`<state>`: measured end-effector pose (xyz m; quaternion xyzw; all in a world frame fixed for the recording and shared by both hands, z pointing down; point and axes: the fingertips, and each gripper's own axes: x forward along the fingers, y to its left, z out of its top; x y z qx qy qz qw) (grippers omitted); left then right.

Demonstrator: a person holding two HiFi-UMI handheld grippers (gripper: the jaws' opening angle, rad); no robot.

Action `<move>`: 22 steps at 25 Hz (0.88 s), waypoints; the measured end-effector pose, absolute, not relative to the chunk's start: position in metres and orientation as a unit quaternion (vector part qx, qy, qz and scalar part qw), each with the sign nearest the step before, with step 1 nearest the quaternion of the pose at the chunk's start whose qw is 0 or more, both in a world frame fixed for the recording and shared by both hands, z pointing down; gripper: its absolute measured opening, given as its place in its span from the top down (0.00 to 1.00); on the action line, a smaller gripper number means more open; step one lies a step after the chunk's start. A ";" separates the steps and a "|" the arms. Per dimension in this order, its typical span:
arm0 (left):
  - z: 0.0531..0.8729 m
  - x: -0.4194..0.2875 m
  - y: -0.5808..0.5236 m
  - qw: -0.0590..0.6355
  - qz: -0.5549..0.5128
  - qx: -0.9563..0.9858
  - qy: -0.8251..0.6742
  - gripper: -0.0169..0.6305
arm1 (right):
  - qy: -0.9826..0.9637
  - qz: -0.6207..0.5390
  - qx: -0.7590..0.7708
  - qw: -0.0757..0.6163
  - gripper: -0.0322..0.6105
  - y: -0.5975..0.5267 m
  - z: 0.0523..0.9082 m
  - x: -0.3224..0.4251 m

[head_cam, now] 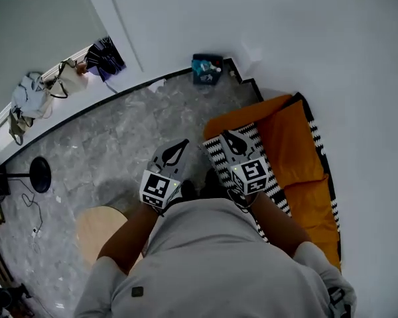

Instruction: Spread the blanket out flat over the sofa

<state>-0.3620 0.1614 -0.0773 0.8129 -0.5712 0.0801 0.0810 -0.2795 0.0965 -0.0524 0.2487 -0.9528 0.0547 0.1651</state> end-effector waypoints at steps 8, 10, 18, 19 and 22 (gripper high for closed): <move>-0.118 -0.351 0.168 0.052 0.059 0.831 -0.551 0.96 | -0.956 0.006 0.263 0.130 0.91 0.117 -0.109 -0.259; -0.125 -0.346 0.168 0.046 0.058 0.837 -0.542 0.96 | -0.956 -0.003 0.265 0.130 0.91 0.120 -0.116 -0.252; -0.145 -0.297 0.169 0.023 0.047 0.852 -0.520 0.96 | -0.952 -0.021 0.286 0.110 0.91 0.128 -0.133 -0.192; -0.147 -0.288 0.170 0.022 0.045 0.854 -0.518 0.96 | -0.951 -0.020 0.288 0.106 0.91 0.129 -0.135 -0.182; -0.149 -0.256 0.177 0.022 0.046 0.857 -0.513 0.96 | -0.950 -0.017 0.294 0.101 0.91 0.138 -0.137 -0.144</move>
